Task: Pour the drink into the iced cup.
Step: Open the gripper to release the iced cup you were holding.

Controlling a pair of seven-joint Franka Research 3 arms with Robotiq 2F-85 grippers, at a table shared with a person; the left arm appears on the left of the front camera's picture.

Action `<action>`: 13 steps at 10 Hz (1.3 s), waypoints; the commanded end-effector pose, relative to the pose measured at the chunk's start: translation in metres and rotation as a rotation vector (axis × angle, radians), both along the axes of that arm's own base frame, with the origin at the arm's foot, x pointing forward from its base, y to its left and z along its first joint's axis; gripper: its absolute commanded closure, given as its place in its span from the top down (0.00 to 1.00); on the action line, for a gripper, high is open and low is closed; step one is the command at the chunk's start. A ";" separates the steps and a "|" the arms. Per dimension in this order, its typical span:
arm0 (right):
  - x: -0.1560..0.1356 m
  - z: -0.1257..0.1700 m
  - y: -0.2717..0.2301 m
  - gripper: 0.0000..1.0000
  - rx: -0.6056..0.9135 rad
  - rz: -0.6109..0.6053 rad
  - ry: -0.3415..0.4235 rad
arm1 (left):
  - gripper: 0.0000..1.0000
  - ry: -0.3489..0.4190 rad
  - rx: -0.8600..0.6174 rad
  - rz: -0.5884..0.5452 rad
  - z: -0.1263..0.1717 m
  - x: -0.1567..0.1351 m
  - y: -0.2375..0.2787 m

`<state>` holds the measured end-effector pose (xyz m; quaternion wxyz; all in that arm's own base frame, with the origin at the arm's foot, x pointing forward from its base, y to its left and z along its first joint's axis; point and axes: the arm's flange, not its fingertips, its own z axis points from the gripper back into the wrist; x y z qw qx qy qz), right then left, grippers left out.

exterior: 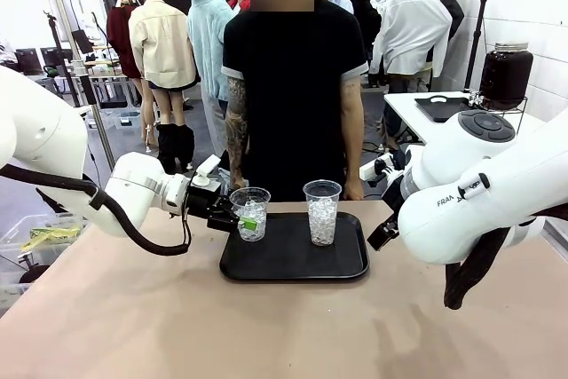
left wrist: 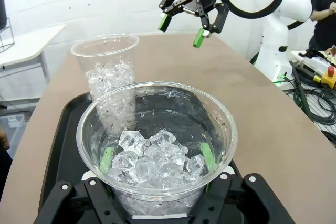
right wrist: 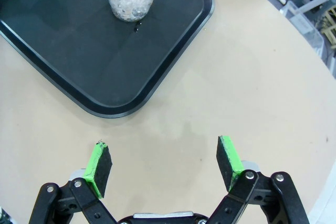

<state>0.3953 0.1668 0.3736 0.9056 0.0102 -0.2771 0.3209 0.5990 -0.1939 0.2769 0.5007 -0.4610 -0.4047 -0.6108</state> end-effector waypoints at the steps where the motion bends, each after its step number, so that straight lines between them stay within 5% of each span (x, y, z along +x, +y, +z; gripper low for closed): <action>1: 0.000 0.000 0.000 1.00 0.001 0.000 0.001 | 0.76 -0.040 -0.004 0.033 0.011 0.011 -0.001; 6: 0.000 0.000 0.000 1.00 0.001 0.000 0.001 | 0.76 -0.135 0.030 0.158 0.084 0.095 0.017; 8: 0.000 0.000 0.000 1.00 0.001 0.000 0.001 | 0.76 -0.112 -0.019 0.168 0.100 0.125 0.023; 13: 0.000 0.000 0.000 1.00 0.001 0.000 0.001 | 0.76 -0.140 -0.057 0.168 0.104 0.132 0.032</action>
